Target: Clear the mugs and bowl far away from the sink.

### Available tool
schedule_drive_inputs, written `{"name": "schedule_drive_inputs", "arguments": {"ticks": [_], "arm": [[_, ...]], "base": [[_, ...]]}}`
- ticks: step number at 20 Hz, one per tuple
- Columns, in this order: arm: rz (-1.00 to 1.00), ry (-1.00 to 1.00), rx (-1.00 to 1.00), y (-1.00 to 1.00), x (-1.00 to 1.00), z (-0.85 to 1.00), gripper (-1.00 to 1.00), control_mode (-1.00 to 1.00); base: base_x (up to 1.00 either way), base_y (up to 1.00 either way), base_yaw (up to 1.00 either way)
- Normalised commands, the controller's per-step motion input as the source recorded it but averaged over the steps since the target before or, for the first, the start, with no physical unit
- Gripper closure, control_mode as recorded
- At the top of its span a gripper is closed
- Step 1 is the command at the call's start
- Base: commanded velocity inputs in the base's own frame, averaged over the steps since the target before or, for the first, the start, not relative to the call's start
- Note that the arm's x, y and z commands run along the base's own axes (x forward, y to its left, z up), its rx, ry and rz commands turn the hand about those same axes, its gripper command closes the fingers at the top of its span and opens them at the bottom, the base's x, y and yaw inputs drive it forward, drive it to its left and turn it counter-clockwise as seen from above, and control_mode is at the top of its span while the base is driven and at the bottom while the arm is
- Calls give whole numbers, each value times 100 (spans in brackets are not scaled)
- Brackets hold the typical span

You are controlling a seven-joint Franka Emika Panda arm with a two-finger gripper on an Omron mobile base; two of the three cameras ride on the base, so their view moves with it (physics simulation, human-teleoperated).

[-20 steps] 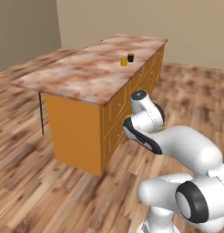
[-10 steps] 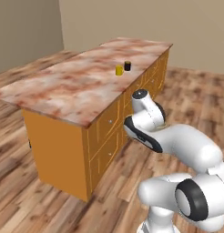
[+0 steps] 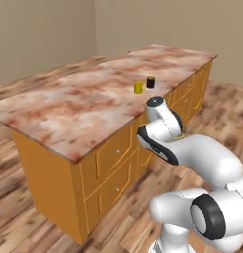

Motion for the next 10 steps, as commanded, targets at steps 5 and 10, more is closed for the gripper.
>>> {"name": "schedule_drive_inputs", "arguments": {"ticks": [5,10], "arm": [[0,0,0,0,0,0,100,100],[0,0,0,0,0,0,100,100]], "base": [[53,-100,45],[37,-100,47]]}}
